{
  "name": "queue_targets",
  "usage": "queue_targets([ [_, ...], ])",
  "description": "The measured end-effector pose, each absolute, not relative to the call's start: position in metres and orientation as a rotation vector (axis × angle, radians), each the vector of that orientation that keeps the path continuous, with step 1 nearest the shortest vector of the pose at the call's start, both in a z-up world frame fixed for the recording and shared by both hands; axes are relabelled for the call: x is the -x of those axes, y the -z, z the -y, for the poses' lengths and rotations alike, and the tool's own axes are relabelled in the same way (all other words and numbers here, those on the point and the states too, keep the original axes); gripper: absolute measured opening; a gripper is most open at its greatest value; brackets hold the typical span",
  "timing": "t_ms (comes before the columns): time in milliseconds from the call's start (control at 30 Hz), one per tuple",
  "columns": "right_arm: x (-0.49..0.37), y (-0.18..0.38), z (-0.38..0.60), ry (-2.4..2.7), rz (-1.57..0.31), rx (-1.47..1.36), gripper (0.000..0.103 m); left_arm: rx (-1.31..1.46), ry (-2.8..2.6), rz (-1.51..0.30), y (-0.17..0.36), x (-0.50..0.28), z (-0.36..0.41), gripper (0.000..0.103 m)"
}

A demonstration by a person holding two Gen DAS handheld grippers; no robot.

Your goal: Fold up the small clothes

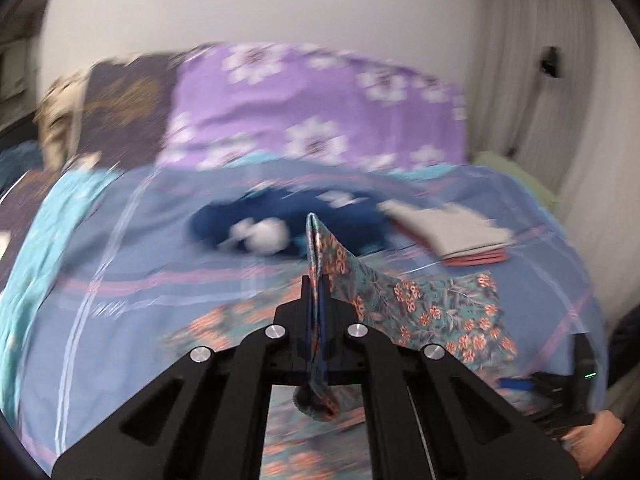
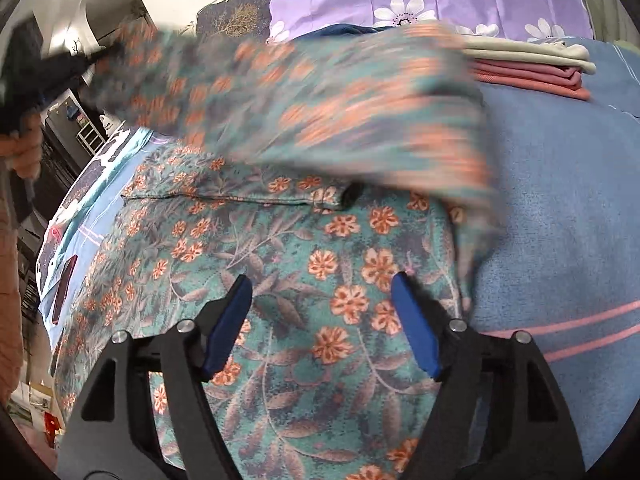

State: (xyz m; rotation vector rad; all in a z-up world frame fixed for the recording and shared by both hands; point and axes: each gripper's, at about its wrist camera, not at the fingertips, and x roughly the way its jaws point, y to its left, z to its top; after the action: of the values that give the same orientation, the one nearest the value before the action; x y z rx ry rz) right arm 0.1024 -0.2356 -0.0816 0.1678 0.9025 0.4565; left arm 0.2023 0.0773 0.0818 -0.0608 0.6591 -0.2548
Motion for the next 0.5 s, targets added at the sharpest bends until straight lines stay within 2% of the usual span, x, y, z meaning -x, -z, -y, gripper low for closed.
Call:
queue_targets([
  [267,-0.101,0.080,0.230,-0.446,-0.901,-0.122,0.077,0.097,0.089,-0.873,0.015,-0.221,-0.137,0.003],
  [500,-0.101,0.080,0.228,-0.450,-0.902,-0.123,0.079,-0.030,-0.022,-0.919,0.040,-0.213,-0.129,0.008],
])
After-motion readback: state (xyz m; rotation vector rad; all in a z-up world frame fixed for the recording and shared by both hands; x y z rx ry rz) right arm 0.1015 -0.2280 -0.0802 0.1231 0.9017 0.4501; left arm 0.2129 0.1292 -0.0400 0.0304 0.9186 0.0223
